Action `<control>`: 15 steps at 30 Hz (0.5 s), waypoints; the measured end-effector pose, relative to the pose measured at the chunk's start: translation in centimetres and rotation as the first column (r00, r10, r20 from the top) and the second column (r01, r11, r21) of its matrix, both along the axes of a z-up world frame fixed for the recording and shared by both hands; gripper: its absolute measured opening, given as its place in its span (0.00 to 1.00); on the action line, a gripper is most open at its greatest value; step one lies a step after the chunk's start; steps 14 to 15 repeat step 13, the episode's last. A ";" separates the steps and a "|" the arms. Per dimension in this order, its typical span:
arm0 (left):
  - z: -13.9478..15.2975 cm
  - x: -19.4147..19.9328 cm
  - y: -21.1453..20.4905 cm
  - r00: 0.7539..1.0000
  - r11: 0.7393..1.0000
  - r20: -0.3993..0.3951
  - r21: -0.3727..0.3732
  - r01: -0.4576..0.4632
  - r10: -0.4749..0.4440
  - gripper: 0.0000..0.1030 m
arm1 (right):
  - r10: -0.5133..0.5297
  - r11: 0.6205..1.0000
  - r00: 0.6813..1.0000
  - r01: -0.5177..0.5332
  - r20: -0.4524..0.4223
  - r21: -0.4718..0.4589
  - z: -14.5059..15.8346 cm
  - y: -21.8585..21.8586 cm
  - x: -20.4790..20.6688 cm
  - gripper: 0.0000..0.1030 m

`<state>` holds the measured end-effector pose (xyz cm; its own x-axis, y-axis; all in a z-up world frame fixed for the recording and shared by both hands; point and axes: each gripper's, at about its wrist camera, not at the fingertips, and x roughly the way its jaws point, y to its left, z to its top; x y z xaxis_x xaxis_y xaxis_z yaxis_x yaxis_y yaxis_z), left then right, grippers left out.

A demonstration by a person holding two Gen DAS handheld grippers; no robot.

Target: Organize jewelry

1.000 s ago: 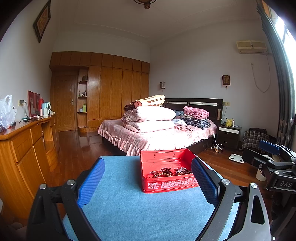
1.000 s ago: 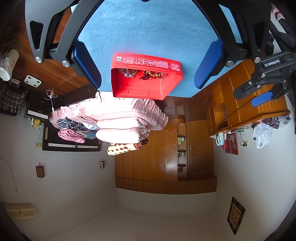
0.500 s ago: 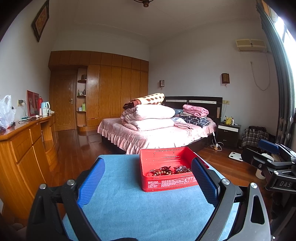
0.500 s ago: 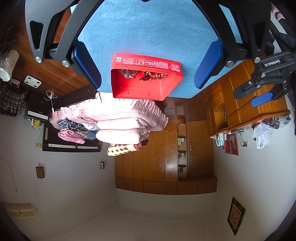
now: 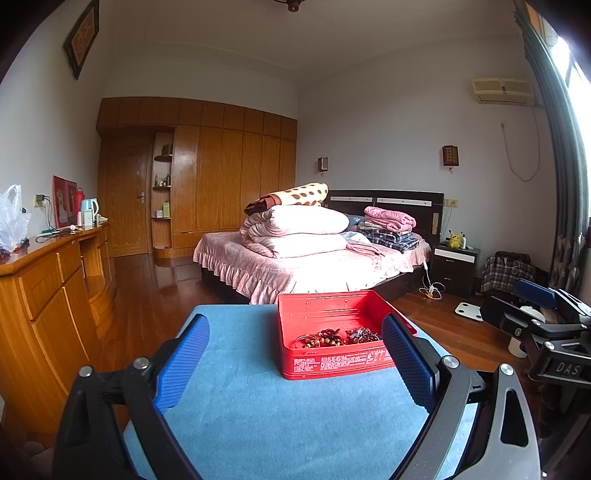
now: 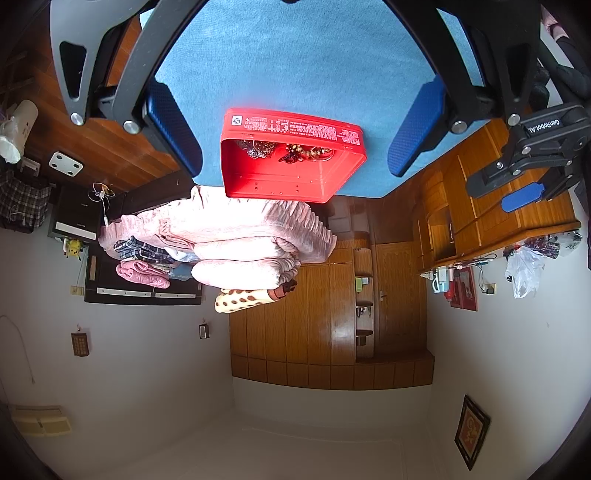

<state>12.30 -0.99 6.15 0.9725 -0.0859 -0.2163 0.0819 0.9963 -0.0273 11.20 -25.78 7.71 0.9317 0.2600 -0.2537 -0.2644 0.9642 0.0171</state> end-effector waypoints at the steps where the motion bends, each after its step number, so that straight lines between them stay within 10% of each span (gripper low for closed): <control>1: 0.0 0.0 0.0 1.000 1.000 0.000 0.000 -0.001 0.001 0.90 | -0.002 1.000 1.000 0.002 -0.001 0.000 0.0 0.0 0.0 0.95; 15: 0.1 0.0 -0.3 1.000 1.000 -0.005 0.006 -0.002 0.002 0.90 | -0.004 1.000 1.000 0.004 -0.003 0.001 -0.4 -0.2 0.0 0.95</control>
